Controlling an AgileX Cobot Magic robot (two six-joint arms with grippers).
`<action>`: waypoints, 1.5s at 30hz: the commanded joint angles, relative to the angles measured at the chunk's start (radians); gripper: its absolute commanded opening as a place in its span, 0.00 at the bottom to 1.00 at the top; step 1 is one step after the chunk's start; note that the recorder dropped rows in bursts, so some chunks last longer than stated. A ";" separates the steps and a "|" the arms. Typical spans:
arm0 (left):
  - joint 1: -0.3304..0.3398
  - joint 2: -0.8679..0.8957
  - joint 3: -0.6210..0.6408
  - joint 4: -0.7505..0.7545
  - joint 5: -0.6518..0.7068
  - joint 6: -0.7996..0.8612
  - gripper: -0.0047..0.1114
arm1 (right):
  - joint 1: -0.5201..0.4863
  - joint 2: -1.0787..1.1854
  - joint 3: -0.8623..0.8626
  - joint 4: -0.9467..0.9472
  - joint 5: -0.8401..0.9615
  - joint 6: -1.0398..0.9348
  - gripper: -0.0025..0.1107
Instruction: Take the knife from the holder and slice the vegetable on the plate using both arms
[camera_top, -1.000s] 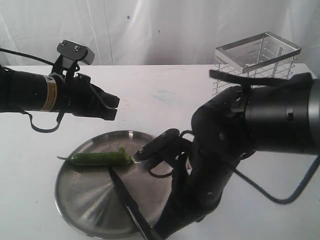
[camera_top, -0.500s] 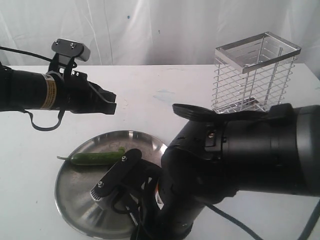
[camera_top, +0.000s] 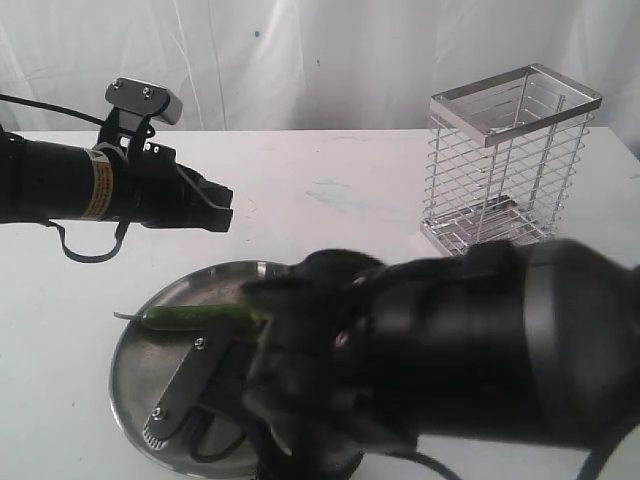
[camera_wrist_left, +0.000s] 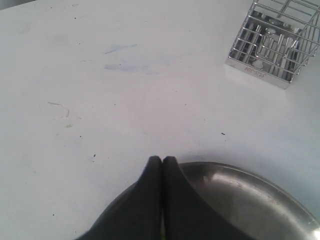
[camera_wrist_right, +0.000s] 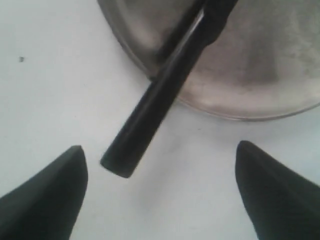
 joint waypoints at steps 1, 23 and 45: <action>-0.005 -0.002 0.005 0.009 0.005 0.004 0.04 | 0.091 0.055 -0.049 -0.256 0.089 0.323 0.69; -0.005 -0.002 0.005 0.009 -0.010 0.000 0.04 | 0.153 0.267 -0.066 -0.330 0.316 0.531 0.69; -0.005 -0.002 0.005 0.018 -0.037 -0.006 0.04 | 0.153 0.268 -0.066 -0.384 0.173 0.602 0.69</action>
